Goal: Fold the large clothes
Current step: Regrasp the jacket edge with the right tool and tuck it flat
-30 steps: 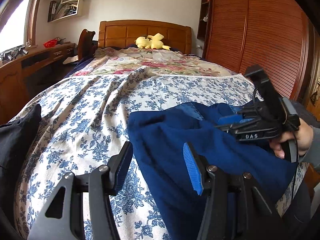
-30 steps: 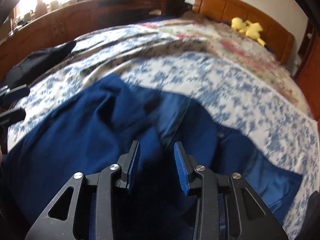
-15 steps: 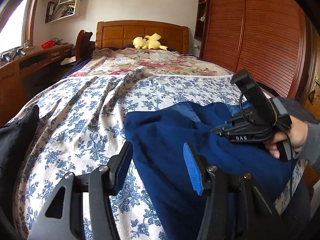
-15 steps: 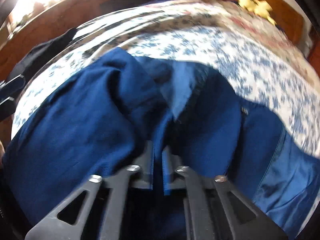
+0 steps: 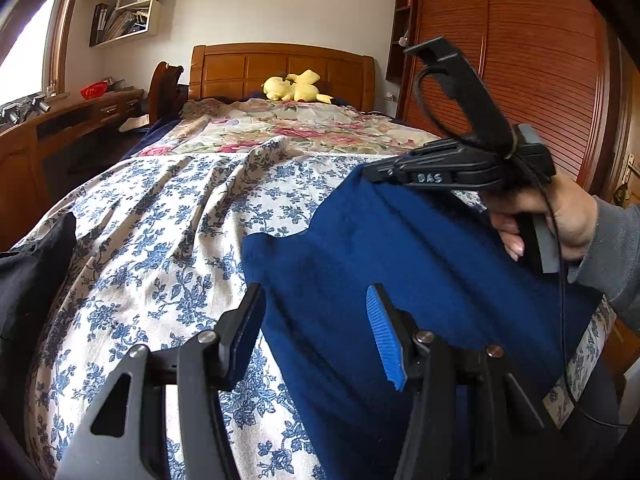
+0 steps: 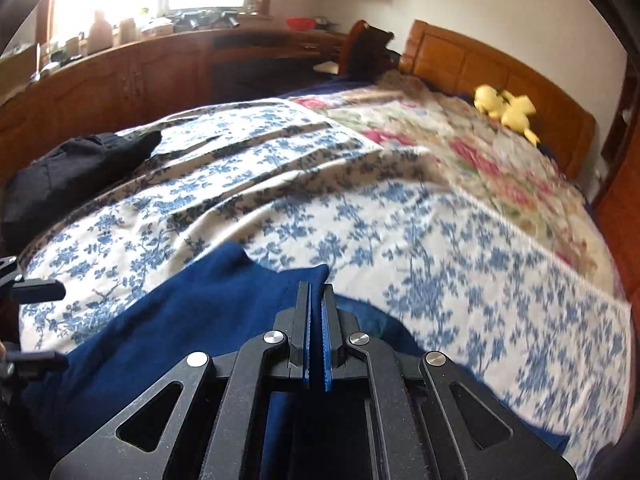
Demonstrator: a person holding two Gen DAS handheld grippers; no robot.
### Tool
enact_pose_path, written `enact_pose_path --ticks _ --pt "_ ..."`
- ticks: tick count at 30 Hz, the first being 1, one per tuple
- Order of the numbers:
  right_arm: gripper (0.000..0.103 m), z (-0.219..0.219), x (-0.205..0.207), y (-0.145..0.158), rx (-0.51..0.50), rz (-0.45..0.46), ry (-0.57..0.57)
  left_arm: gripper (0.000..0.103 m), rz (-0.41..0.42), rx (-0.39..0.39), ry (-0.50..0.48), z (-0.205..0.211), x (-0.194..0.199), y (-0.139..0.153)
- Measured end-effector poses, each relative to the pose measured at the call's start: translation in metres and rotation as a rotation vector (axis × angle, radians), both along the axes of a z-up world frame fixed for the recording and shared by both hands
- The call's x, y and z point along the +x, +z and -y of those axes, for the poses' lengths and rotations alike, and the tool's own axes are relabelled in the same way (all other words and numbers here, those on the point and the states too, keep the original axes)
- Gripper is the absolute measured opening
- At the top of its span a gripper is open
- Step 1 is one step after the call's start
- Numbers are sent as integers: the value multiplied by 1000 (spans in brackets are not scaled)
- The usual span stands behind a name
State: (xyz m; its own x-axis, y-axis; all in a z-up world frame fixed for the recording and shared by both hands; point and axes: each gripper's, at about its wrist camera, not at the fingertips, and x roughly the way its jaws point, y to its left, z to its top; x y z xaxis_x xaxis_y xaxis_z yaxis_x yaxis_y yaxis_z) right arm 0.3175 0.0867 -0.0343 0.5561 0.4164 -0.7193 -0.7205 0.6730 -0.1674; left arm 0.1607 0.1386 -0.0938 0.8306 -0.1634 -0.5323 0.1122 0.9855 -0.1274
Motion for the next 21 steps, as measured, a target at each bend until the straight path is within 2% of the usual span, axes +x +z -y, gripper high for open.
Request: enact_pose_path --ticks 3,4,5,7,10,14,21 --pt "6 4 3 -2 -5 -5 -35 51 6 -9 -11 3 1 2" --pt "14 8 5 -2 -6 -1 -54 51 8 -11 -16 5 2 3" --pt "30 14 6 0 -3 6 -74 51 10 -13 -21 8 3 4" --pt "44 31 7 5 14 7 -100 51 14 -14 -35 14 5 5" --pt "44 59 6 11 3 16 -127 51 18 -13 -59 25 8 7" --pt "45 118 11 11 -32 19 -211 51 23 -11 -90 41 13 10" --pt "45 213 36 -14 -76 -49 -406 51 5 14 -126 64 23 4"
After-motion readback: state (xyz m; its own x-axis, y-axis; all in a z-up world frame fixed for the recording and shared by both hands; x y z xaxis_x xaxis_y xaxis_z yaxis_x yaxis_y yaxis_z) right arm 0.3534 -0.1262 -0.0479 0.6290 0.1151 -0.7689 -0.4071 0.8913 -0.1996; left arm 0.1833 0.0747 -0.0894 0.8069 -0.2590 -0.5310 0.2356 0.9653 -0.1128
